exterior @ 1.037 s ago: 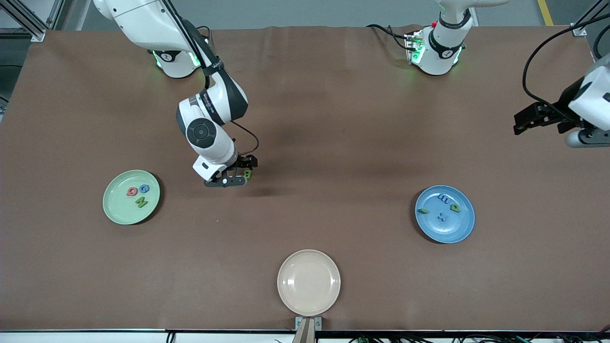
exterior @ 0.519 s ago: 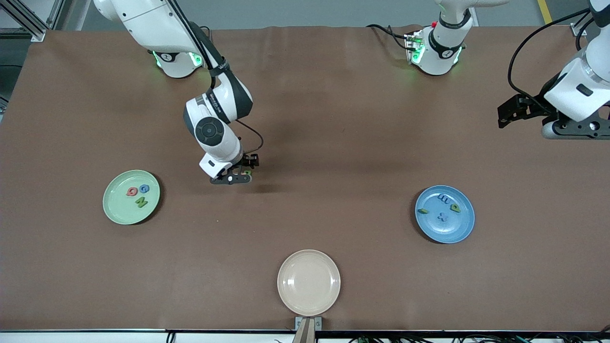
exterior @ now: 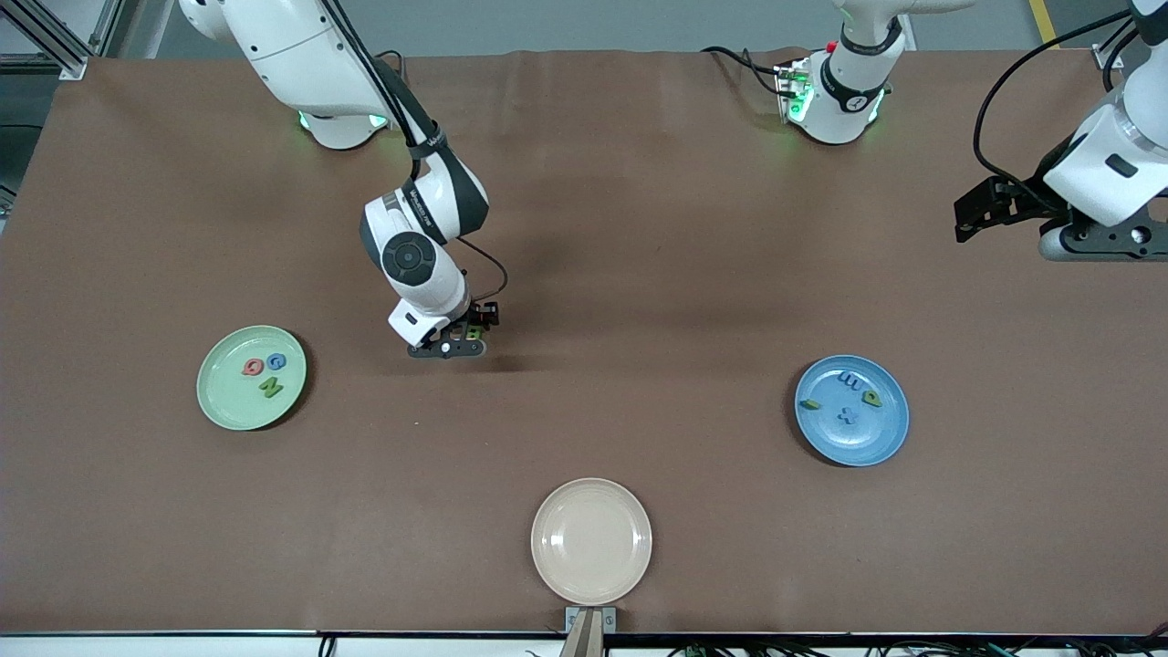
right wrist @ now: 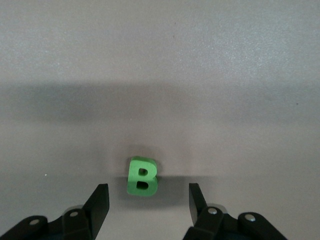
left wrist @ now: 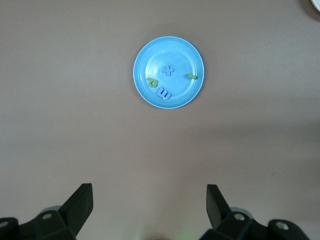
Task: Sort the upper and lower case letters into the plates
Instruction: 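Lower the right gripper and grasp the green B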
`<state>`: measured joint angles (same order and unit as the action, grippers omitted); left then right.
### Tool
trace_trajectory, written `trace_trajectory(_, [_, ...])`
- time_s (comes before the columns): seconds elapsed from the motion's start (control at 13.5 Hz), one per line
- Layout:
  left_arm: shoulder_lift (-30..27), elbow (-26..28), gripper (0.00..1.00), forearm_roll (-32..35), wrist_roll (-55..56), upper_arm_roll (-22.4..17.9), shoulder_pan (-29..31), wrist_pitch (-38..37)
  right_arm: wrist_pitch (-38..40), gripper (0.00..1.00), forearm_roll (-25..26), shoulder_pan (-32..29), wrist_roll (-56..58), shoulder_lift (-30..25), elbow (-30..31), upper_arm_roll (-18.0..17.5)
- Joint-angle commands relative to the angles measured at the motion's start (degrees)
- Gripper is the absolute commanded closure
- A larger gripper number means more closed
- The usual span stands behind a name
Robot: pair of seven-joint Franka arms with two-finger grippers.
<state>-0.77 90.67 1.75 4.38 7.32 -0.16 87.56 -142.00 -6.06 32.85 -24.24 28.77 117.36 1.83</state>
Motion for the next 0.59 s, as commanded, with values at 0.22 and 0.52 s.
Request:
trace_trajectory(0.22, [-1.9, 1.9, 0.0, -0.7, -0.8, -0.2, 0.2, 1.2, -1.2, 0.41, -0.7, 0.3, -0.6, 2.0, -1.5, 0.4])
trace_trajectory(0.52, [-1.7, 1.9, 0.0, -0.5, -0.9, -0.3, 0.6, 1.3, -1.2, 0.6, -0.7, 0.3, -0.6, 2.5, -1.9, 0.4])
